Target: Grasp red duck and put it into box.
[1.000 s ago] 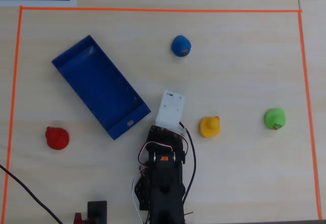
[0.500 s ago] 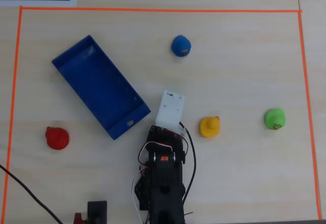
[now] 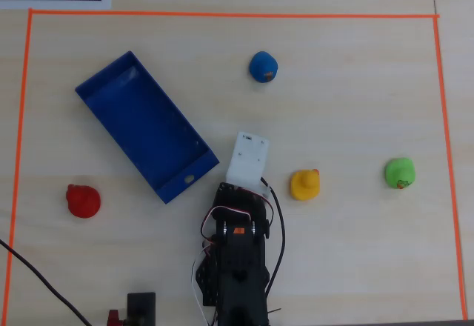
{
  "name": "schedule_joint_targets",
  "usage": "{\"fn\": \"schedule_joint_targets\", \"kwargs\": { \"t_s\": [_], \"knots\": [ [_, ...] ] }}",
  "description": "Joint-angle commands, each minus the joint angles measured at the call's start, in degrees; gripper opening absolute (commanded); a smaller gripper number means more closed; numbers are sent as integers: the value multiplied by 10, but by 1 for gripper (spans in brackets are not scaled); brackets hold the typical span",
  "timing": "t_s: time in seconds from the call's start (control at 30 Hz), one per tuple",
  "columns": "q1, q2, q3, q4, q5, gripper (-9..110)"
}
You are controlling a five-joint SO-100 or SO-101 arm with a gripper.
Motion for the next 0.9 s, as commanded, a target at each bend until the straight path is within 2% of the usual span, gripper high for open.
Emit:
{"fn": "schedule_joint_targets", "kwargs": {
  "t_s": [0.0,0.37,0.53,0.67,0.87],
  "knots": [
    [2,-6,-3,11,6,3],
    [-2,-6,-3,11,6,3],
    [-65,-5,-3,11,5,3],
    [-27,-5,-3,11,5,3],
    [-58,-5,-3,3,20,0]
  ]
}}
